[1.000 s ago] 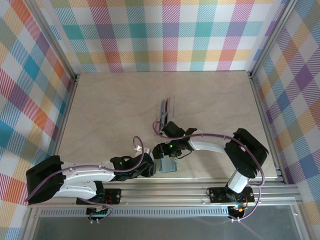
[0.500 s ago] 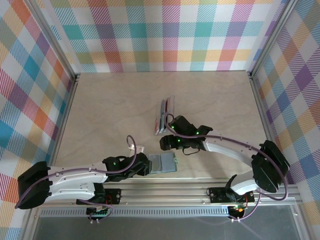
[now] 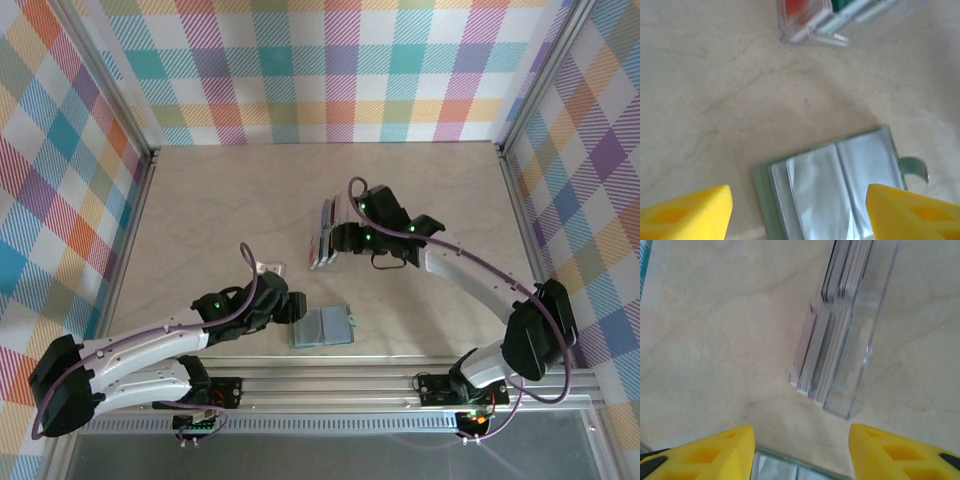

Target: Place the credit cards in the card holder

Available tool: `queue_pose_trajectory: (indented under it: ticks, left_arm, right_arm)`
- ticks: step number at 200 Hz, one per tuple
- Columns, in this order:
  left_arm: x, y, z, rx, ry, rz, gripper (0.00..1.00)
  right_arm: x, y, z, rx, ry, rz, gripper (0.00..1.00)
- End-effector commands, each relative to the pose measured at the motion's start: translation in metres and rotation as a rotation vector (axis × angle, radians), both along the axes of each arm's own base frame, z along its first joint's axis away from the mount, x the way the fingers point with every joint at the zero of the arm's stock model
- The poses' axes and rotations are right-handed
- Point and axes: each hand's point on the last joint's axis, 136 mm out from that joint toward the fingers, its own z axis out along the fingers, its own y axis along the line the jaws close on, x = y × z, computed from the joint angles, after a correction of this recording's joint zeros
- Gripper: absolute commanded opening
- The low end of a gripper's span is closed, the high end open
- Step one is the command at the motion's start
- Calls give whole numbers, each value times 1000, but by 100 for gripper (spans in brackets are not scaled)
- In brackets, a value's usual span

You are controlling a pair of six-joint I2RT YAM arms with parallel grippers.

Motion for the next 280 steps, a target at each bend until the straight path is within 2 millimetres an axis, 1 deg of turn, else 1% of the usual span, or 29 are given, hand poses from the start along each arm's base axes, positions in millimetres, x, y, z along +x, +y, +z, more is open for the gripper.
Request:
queue_pose_trajectory:
  ticks: [1,12,15,20,33,45,62,84,127,157,196,227,252,280]
  left_arm:
    - [20,-14,15,-96,19,-35,71]
    - [30,-13,16,-106,30,-13,71]
    - [36,-17,22,-131,8,-12,71]
    - [42,-18,24,-141,6,-7,71]
    - [54,-22,24,-157,15,1,71]
    - [65,-24,24,-173,22,9,72]
    - [79,-25,21,-190,42,20,72]
    - [96,-25,15,-216,69,34,71]
    - [117,-25,-4,-247,113,41,71]
    - [124,-31,-16,-258,134,26,71]
    - [128,-35,-29,-255,155,19,71]
    - [128,-37,-36,-254,166,16,71]
    - [129,-37,-37,-254,165,14,71]
    - [129,-38,-40,-253,170,13,71]
  right_arm:
    - [9,9,-2,-32,28,47,51]
    - [14,13,-5,-44,43,56,50]
    - [16,15,-6,-47,43,58,49]
    - [18,16,-8,-54,49,61,48]
    - [23,19,-15,-76,65,64,43]
    - [26,19,-22,-98,79,60,42]
    - [29,21,-32,-115,99,61,41]
    - [32,21,-44,-141,121,58,43]
    - [33,24,-62,-162,167,61,44]
    - [31,28,-66,-152,184,75,44]
    - [28,43,-61,-82,201,126,44]
    - [29,47,-58,-53,210,139,44]
    - [30,47,-58,-44,213,138,44]
    - [33,39,-68,-99,219,107,44]
